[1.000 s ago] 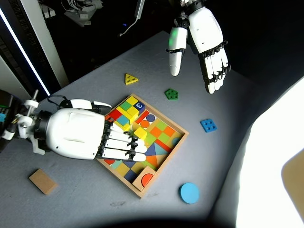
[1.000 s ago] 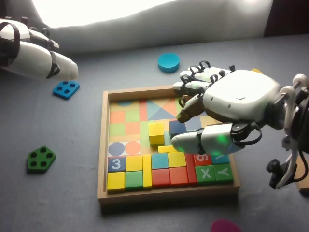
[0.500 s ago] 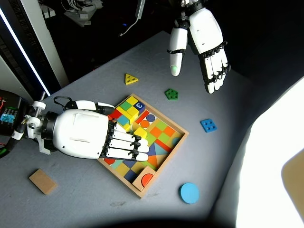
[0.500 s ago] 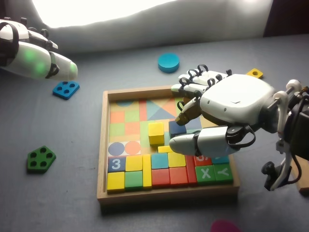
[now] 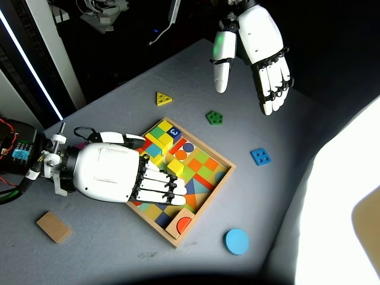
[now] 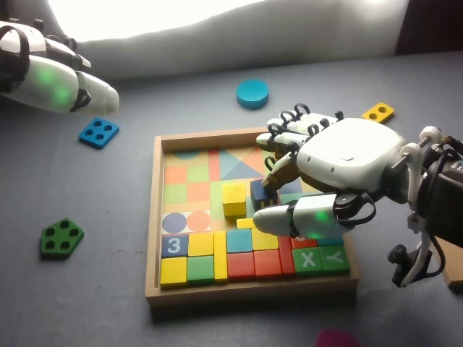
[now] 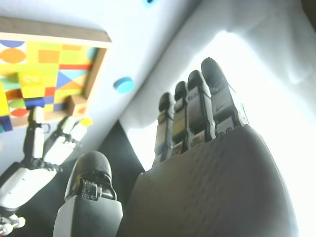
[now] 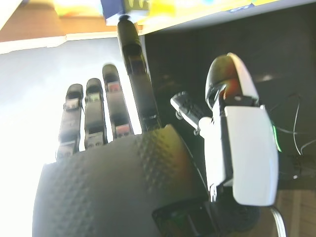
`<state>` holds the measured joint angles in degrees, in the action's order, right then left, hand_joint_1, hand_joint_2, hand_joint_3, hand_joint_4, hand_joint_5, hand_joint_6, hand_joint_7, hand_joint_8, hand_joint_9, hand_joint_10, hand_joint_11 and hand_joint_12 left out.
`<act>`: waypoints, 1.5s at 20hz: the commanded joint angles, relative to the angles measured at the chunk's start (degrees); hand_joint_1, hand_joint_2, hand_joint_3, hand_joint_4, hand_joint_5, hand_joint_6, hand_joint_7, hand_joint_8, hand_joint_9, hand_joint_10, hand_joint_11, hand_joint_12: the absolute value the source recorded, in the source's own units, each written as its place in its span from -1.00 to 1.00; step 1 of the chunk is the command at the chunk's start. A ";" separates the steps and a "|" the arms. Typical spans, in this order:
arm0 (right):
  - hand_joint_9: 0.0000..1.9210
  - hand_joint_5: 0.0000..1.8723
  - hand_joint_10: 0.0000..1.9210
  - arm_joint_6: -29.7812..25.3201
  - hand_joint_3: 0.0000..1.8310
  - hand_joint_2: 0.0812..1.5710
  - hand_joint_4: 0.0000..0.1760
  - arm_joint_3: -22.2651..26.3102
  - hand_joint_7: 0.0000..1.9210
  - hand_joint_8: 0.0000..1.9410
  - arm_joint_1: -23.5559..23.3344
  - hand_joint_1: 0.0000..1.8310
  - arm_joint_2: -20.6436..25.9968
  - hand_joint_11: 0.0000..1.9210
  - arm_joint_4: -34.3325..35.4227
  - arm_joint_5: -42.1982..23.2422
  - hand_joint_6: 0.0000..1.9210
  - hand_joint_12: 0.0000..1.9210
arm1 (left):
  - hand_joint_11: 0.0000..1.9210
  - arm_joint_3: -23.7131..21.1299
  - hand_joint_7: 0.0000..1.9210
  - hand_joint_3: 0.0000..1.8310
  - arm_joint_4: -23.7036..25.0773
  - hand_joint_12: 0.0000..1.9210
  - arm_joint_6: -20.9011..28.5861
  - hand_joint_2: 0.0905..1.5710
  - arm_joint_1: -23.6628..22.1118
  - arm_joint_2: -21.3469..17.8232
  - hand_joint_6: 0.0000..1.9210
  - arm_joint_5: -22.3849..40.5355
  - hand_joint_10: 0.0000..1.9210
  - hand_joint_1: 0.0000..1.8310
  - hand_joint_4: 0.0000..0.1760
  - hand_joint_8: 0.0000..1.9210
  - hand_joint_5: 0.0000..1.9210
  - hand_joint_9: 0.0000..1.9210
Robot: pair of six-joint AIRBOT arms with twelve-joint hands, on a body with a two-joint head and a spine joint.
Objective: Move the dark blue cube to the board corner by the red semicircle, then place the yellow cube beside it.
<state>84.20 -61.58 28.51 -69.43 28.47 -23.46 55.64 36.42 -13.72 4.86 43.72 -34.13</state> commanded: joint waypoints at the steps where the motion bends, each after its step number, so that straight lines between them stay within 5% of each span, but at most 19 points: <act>1: -1.00 -0.23 -1.00 -0.01 -0.99 0.47 -1.00 0.00 -0.86 -1.00 -0.35 -1.00 0.11 -1.00 -1.00 -5.57 -1.00 -1.00 | -1.00 -0.06 -0.85 -1.00 2.49 -0.46 -0.22 0.51 -0.73 -0.08 -1.00 3.34 -1.00 -1.00 -0.98 -1.00 -0.84 -0.85; 8: -1.00 -0.22 -1.00 0.31 -1.00 0.47 -1.00 -0.51 -0.81 -0.98 0.14 -1.00 0.20 -1.00 -0.97 -5.26 -0.99 -1.00 | -1.00 -2.98 -0.84 -1.00 -5.31 -0.49 -8.43 0.51 -4.30 -0.47 -1.00 0.02 -1.00 -1.00 -0.89 -1.00 -0.84 -0.86; 16: -1.00 -0.22 -1.00 0.31 -1.00 0.47 -1.00 -2.63 -0.81 -0.99 0.19 -1.00 0.91 -1.00 -0.97 -4.88 -1.00 -1.00 | -1.00 -0.95 -0.88 -1.00 -5.81 -0.57 -14.33 0.50 -4.64 -0.45 -1.00 -1.23 -1.00 -1.00 -0.89 -1.00 -0.87 -0.89; 30: -1.00 -0.21 -1.00 0.24 -1.00 0.47 -1.00 -5.24 -0.82 -0.99 -0.13 -1.00 2.91 -1.00 1.43 -4.50 -1.00 -1.00 | -1.00 -3.55 -0.87 -1.00 -4.97 -0.55 -16.11 0.50 -5.45 -0.43 -1.00 -5.08 -1.00 -1.00 -0.90 -1.00 -0.85 -0.88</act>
<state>84.40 -66.59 28.75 -66.94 30.57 -22.94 52.23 29.12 -29.78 0.21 43.35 -42.59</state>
